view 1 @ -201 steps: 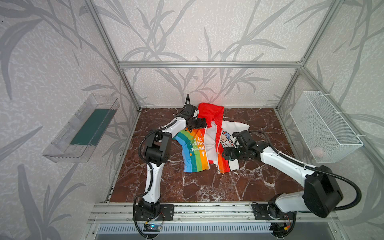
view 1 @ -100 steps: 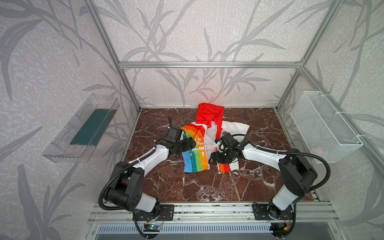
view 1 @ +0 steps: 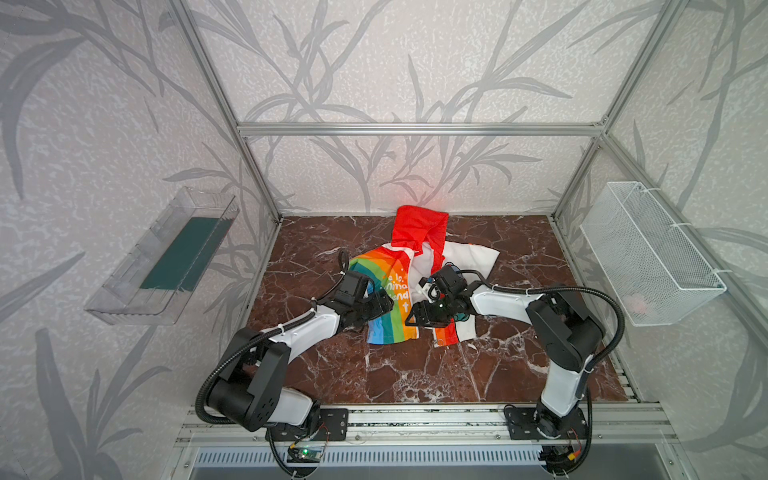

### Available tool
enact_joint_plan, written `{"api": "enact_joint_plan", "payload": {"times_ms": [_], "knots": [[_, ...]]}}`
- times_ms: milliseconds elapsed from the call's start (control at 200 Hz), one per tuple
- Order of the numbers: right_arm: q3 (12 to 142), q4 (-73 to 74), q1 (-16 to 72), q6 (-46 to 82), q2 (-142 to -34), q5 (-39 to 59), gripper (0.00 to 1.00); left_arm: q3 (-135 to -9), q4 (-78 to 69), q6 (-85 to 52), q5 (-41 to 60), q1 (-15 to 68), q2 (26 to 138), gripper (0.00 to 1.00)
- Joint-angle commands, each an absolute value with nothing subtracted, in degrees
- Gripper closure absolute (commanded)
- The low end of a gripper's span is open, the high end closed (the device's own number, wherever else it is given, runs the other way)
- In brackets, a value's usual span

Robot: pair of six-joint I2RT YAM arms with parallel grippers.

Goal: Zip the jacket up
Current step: 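Grasp the rainbow zipper edge with right gripper while left grasps the other edge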

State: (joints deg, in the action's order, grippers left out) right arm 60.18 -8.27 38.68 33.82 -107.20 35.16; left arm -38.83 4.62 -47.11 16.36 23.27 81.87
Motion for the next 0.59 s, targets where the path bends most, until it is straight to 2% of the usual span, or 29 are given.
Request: {"api": "enact_joint_plan", "payload": {"times_ms": [0,195,480,590], "knots": [[60.4,-3.7,38.8,36.2,-108.9,39.7,0.27,-37.8,3.5,-47.7,15.1,23.6,82.5,0.11],[59.0,4.2,38.7,42.2,-108.1,44.2,0.30,-36.1,3.0,-48.2,14.9,23.6,81.5,0.11],[53.5,17.7,38.5,49.6,-106.9,48.2,0.40,-36.1,3.7,-48.2,14.5,23.5,79.3,0.11],[51.0,23.7,38.5,52.5,-106.7,48.7,0.48,-35.9,4.1,-48.0,14.5,23.5,78.7,0.11]]}}
